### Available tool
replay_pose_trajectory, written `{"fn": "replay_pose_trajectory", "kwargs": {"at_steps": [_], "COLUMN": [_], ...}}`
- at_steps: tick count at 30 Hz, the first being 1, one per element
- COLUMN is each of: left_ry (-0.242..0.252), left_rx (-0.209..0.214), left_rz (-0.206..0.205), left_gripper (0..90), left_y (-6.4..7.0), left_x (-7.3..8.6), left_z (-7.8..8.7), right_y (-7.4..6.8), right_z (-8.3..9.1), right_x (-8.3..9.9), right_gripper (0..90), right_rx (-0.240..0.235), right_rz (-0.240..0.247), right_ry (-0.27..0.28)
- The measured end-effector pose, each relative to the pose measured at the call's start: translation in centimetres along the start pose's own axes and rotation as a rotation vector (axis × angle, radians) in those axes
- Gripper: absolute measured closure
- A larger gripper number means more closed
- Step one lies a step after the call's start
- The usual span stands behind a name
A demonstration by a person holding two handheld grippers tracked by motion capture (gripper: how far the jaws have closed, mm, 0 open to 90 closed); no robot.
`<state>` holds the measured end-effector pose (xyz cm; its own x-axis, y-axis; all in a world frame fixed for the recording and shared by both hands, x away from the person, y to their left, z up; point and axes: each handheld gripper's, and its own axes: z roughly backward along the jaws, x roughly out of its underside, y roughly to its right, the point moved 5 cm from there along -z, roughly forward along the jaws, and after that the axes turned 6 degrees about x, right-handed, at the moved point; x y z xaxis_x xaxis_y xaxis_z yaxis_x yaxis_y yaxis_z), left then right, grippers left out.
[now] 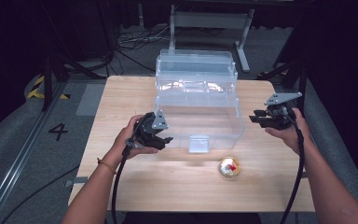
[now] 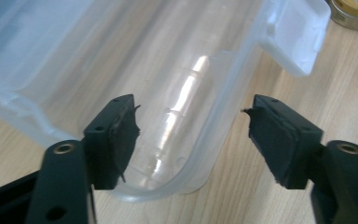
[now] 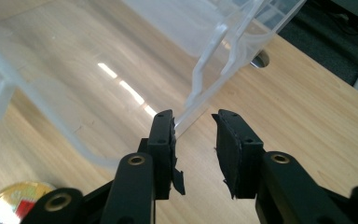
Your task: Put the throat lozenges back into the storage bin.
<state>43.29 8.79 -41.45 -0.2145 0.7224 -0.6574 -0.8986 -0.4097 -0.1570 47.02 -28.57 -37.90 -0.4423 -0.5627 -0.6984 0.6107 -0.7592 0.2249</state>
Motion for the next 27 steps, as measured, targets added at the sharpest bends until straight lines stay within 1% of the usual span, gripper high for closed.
{"fn": "replay_pose_trajectory", "kwargs": {"at_steps": [2,3,4,5,6,7,8,10,11,12,13,14,15,16,17,19,20,21,22,23,24,25,26,27], "left_ry": [0.023,0.028,0.018,0.018,0.021,0.022,0.025,0.025,0.026,0.024,0.015,0.015,0.008,-0.012,-0.029,-0.028,-0.039,-0.06,-0.065,-0.077,-0.085,-0.083,-0.077,-0.076], "left_rx": [-0.016,-0.029,-0.063,-0.063,-0.067,-0.065,-0.065,-0.075,-0.077,-0.076,-0.069,-0.069,-0.061,-0.056,-0.049,-0.031,-0.03,-0.018,-0.006,0.005,0.006,0.008,0.021,0.026], "left_rz": [0.009,0.008,-0.002,-0.002,0.001,0.002,0.002,0.001,0.002,0.01,0.018,0.018,0.023,0.023,0.027,0.065,0.078,0.092,0.108,0.107,0.109,0.12,0.138,0.152], "left_gripper": [28.9,27.8,26.0,24.6,24.6,24.6,24.3,23.3,23.3,23.3,23.4,23.4,23.4,23.6,23.5,23.6,23.8,23.8,23.7,23.6,23.2,23.0,23.0,22.8], "left_y": [0.1,0.1,0.3,0.3,0.4,0.6,0.8,1.3,1.6,1.9,2.2,2.2,2.5,2.8,3.0,3.3,3.4,3.5,3.6,3.7,3.7,3.7,3.7,3.7], "left_x": [0.2,0.4,0.6,0.6,0.9,1.1,1.4,2.1,2.5,3.1,3.8,3.8,4.5,5.2,6.0,7.4,8.4,9.3,10.0,10.4,10.9,11.3,11.7,12.1], "left_z": [0.9,1.2,1.7,1.7,2.0,2.3,2.5,3.0,3.2,3.4,3.5,3.5,3.4,3.3,3.0,2.5,2.1,1.6,1.3,1.1,0.9,0.8,0.7,0.7], "right_y": [-0.6,-0.8,-1.1,-1.1,-1.6,-1.9,-2.2,-3.0,-3.4,-3.7,-4.2,-4.7,-4.7,-5.2,-5.7,-6.7,-7.1,-7.6,-8.2,-8.7,-9.0,-9.4,-9.8,-10.3], "right_z": [0.3,0.3,0.4,0.4,0.4,0.5,0.5,0.7,0.8,0.8,0.9,0.8,0.8,0.7,0.7,0.5,0.4,0.2,0.1,0.0,-0.1,-0.2,-0.3,-0.4], "right_x": [0.7,1.0,1.3,1.3,1.7,2.0,2.2,2.7,3.0,3.3,3.7,4.0,4.0,4.4,4.7,5.1,5.3,5.4,5.6,5.6,5.7,5.8,5.8,5.8], "right_gripper": [68.5,68.4,67.5,67.5,65.1,63.8,61.8,56.1,53.7,52.0,49.0,44.1,44.1,39.7,37.4,32.9,30.8,29.1,27.7,26.8,26.5,25.9,24.7,22.9], "right_rx": [-0.017,-0.016,-0.016,-0.016,-0.038,-0.043,-0.044,-0.068,-0.075,-0.069,-0.083,-0.112,-0.112,-0.119,-0.117,-0.142,-0.159,-0.172,-0.188,-0.202,-0.215,-0.235,-0.253,-0.273], "right_rz": [0.005,0.02,0.021,0.021,0.024,0.034,0.044,0.052,0.075,0.096,0.096,0.099,0.099,0.122,0.141,0.156,0.164,0.179,0.19,0.202,0.214,0.221,0.231,0.23], "right_ry": [-0.007,-0.012,-0.022,-0.022,-0.035,-0.037,-0.045,-0.063,-0.078,-0.094,-0.111,-0.128,-0.128,-0.153,-0.169,-0.197,-0.208,-0.216,-0.227,-0.238,-0.243,-0.252,-0.256,-0.264]}}
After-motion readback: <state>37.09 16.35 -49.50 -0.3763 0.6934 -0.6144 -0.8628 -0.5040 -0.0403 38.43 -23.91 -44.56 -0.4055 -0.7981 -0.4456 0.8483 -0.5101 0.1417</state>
